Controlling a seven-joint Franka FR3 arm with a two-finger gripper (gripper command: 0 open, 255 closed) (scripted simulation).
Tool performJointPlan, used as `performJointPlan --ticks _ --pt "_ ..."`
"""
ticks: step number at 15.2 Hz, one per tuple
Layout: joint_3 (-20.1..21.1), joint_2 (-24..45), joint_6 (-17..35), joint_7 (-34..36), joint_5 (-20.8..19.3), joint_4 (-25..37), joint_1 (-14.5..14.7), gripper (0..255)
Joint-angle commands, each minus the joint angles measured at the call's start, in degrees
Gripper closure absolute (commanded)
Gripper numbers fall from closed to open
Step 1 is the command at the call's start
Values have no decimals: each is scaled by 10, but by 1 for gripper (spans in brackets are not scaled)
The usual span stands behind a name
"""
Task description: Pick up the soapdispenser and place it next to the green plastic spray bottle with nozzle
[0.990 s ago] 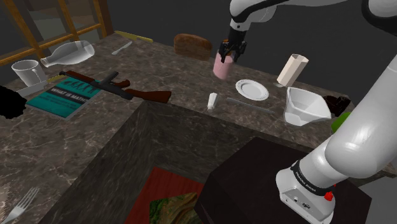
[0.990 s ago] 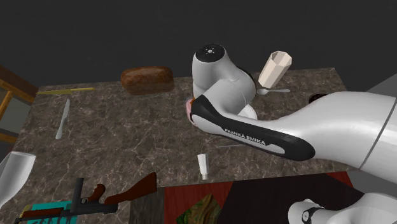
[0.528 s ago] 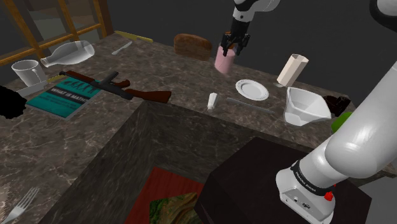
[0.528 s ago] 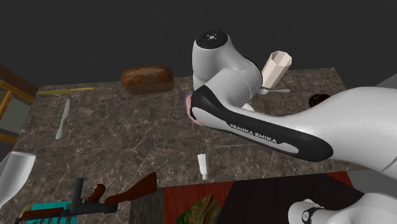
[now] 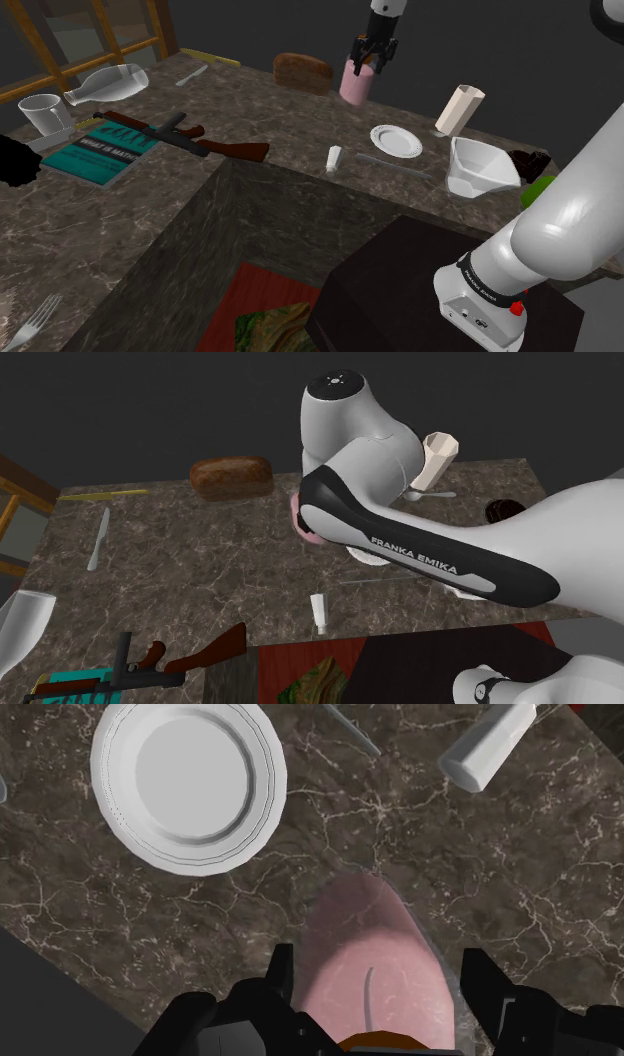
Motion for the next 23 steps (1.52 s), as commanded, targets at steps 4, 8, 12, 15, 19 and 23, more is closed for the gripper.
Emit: performJointPlan --ticks 4,8,12,15,19,23 --pt "-1 -3 -38 0 -1 35 -1 255" --pt "-1 -4 -69 0 -1 65 -1 255" --pt "-1 -3 -100 0 -1 97 -1 255" --pt "-1 0 -124 0 0 124 -2 255" --pt "-1 6 -157 0 0 163 -2 255" --pt "-2 14 -191 -1 1 206 -3 255"
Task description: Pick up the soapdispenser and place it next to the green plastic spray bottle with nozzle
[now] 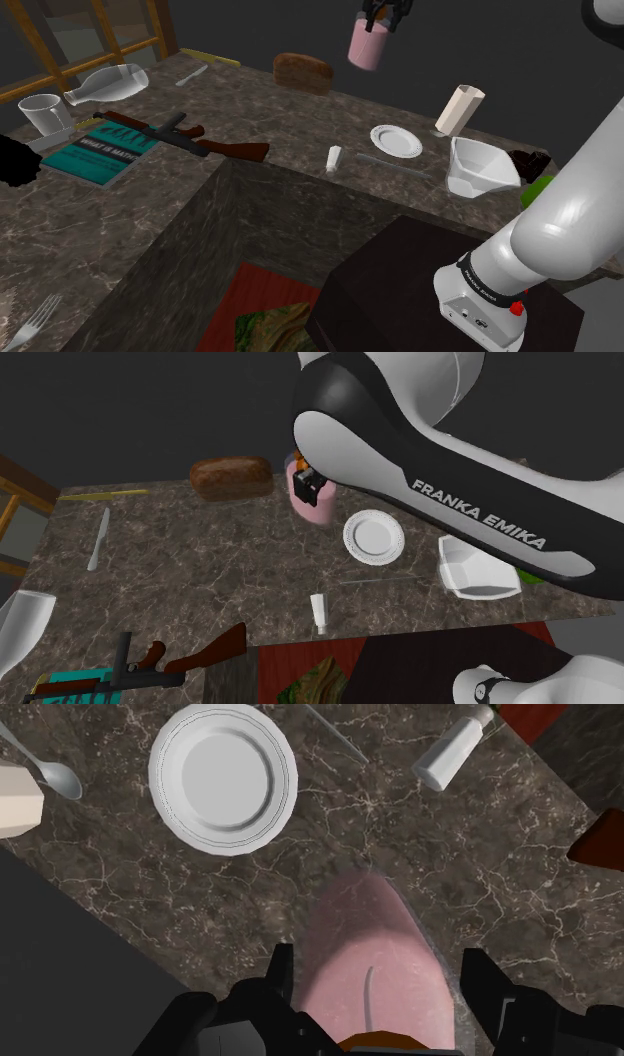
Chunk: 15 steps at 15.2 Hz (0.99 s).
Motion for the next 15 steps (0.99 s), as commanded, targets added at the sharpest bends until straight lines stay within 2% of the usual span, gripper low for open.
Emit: performJointPlan --ticks 1,9,15 --pt "0 5 -17 -1 1 22 -1 255" --pt "-1 35 -91 -2 5 126 -5 255" --pt "-23 -83 -53 -52 -10 -30 -28 255"
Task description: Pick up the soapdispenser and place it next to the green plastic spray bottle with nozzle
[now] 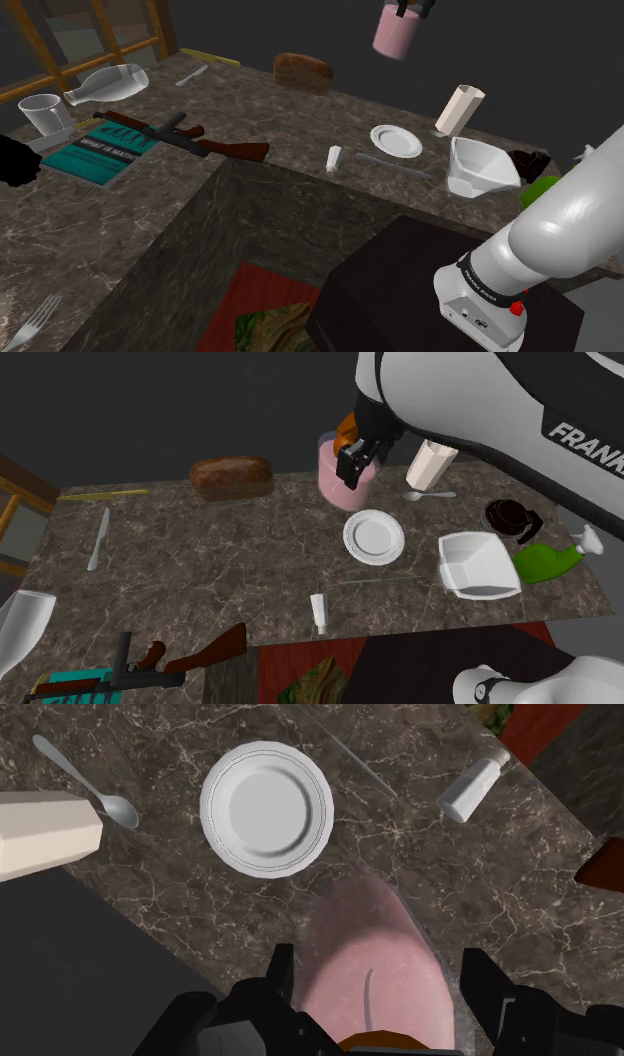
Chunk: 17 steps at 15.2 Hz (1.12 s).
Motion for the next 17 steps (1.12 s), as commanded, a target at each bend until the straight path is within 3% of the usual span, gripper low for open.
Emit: performJointPlan --ticks 1,9,17 --pt "-7 -32 6 -16 -5 -37 -8 255" --pt "-47 -144 19 -92 -33 -160 -44 255" --pt "-99 -224 16 -177 -69 -230 -83 255"
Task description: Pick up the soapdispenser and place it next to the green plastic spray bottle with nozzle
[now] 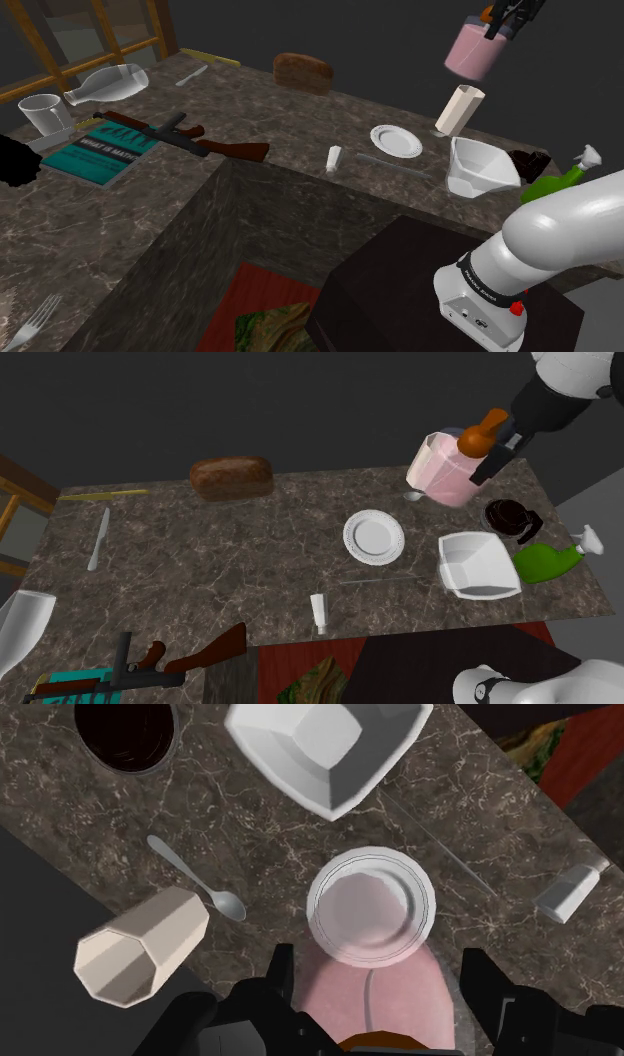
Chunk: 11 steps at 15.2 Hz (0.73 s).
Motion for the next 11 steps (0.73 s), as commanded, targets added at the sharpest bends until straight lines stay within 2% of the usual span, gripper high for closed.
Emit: performJointPlan --ticks 1,11 --pt "-12 -17 -5 -21 -9 -10 -9 255" --pt "-97 -65 -17 -146 -59 -29 -55 255"
